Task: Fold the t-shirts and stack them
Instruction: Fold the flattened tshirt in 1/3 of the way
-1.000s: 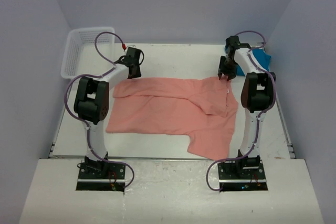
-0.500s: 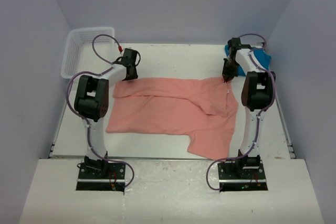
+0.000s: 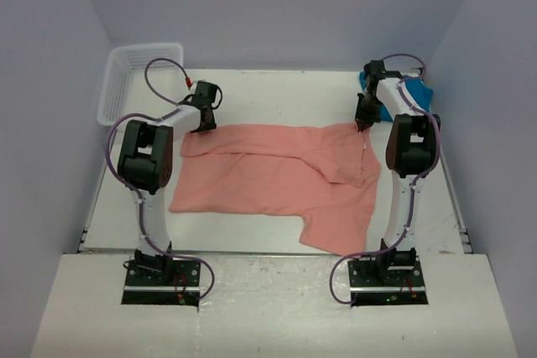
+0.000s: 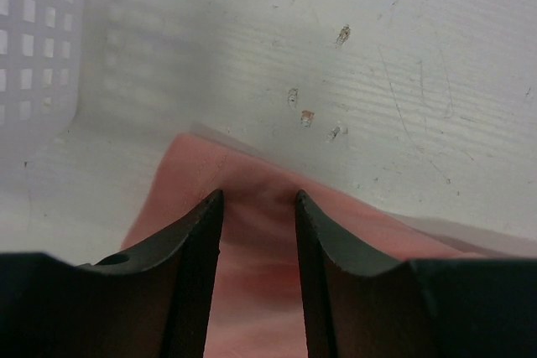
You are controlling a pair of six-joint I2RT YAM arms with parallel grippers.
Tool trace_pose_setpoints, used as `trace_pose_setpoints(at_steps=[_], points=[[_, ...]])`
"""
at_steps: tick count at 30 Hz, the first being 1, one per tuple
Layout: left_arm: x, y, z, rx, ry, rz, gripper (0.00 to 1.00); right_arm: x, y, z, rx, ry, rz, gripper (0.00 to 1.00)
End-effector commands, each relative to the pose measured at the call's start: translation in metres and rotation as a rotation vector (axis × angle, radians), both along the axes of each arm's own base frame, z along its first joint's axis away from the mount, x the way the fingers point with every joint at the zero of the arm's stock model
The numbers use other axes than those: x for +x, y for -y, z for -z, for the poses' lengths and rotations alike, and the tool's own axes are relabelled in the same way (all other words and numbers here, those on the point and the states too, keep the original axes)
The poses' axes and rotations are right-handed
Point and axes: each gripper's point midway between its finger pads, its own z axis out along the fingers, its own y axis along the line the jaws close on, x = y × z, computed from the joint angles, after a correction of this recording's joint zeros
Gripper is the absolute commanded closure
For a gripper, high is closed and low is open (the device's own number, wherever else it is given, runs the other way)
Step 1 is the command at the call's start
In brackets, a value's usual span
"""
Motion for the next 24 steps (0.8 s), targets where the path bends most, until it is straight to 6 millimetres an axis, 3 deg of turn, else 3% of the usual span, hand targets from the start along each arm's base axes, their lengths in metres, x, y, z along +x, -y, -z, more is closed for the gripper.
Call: trace_pose_setpoints(at_steps=[1,9,12,18,24], points=[[0.007,-0.013,-0.019,0.018,0.062,-0.035,0.58,0.011,0.005,-0.024,-0.008,0.070,0.020,1.00],[0.007,-0.025,0.010,0.015,0.010,-0.058,0.59,0.008,0.020,-0.029,-0.084,0.083,0.080,1.00],[0.009,-0.026,0.019,-0.004,-0.002,-0.056,0.59,0.007,0.043,-0.034,-0.124,0.093,0.145,1.00],[0.011,-0.027,0.019,-0.014,-0.001,-0.060,0.59,0.008,0.060,-0.047,-0.162,0.124,0.191,1.00],[0.013,-0.025,0.019,-0.024,0.000,-0.051,0.59,0.010,0.056,-0.038,-0.133,0.106,0.173,1.00]])
